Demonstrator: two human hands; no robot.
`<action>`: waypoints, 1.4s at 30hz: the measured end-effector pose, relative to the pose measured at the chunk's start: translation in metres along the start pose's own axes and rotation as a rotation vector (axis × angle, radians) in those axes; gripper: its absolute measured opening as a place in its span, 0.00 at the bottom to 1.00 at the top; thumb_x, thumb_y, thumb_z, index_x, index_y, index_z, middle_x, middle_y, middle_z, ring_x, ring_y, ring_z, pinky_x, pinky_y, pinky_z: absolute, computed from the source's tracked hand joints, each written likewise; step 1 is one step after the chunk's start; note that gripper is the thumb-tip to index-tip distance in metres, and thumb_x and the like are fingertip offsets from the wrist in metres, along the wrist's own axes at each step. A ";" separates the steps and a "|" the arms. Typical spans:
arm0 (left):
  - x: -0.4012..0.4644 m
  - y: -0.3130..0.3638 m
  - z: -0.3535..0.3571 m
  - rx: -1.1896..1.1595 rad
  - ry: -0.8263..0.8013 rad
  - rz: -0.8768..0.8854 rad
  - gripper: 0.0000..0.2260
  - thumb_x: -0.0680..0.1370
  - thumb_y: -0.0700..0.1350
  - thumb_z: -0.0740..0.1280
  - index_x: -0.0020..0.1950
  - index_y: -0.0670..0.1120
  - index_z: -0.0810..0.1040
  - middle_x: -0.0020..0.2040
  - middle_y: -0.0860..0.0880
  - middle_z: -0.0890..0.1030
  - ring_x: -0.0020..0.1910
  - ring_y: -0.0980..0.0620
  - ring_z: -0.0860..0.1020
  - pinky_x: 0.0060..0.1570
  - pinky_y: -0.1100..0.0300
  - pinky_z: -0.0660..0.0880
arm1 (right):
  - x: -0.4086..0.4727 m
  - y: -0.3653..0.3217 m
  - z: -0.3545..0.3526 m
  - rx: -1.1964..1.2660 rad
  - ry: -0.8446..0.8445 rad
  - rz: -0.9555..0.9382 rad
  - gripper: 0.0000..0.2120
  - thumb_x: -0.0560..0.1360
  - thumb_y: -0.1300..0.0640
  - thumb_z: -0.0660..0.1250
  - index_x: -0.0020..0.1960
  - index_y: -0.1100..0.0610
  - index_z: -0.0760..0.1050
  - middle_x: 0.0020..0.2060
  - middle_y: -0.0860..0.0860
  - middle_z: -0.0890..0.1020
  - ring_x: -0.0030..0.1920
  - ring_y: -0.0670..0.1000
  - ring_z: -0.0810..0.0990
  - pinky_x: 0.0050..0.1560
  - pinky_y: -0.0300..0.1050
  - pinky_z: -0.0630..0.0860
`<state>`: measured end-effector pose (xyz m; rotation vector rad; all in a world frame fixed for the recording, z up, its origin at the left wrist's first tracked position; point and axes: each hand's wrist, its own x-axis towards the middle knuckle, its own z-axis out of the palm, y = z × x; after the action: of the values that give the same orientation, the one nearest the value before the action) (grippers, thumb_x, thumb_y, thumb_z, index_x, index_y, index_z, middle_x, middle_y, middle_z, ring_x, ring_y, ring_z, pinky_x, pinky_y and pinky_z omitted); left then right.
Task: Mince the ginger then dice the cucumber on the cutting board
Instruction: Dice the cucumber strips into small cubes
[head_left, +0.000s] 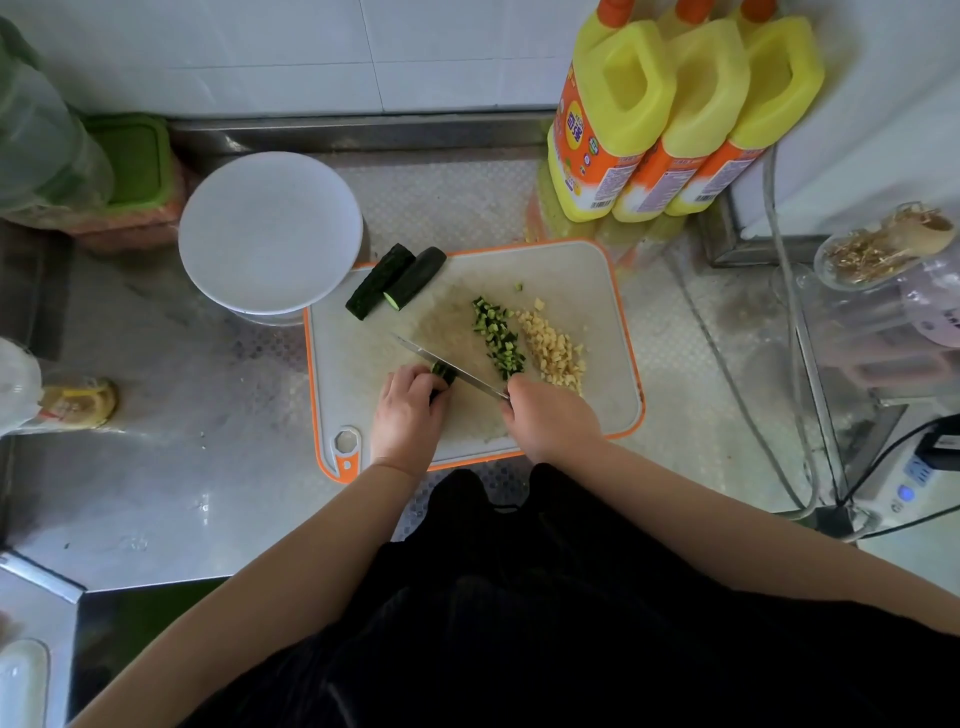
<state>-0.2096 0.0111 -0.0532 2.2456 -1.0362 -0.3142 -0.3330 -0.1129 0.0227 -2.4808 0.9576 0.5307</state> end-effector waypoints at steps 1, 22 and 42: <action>0.000 -0.001 0.000 0.000 -0.003 0.006 0.04 0.74 0.37 0.72 0.47 0.38 0.81 0.48 0.43 0.78 0.48 0.43 0.75 0.47 0.52 0.75 | 0.002 0.000 0.000 -0.011 -0.009 0.007 0.08 0.81 0.54 0.57 0.45 0.57 0.66 0.33 0.51 0.72 0.35 0.55 0.75 0.34 0.48 0.72; 0.009 -0.001 -0.005 0.050 -0.081 0.030 0.03 0.74 0.38 0.73 0.45 0.39 0.82 0.48 0.43 0.79 0.48 0.41 0.76 0.47 0.51 0.75 | 0.003 -0.005 -0.006 0.064 -0.092 0.025 0.06 0.79 0.56 0.58 0.48 0.58 0.70 0.38 0.53 0.74 0.39 0.56 0.74 0.39 0.49 0.74; 0.000 0.003 -0.011 0.101 -0.055 0.011 0.04 0.77 0.41 0.70 0.47 0.40 0.79 0.50 0.45 0.75 0.50 0.43 0.74 0.41 0.54 0.71 | 0.012 0.000 -0.007 0.150 -0.108 0.090 0.10 0.81 0.50 0.57 0.46 0.55 0.66 0.36 0.51 0.72 0.39 0.55 0.74 0.39 0.48 0.71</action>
<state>-0.2067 0.0147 -0.0430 2.3321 -1.1151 -0.3266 -0.3239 -0.1228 0.0225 -2.2609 1.0310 0.5931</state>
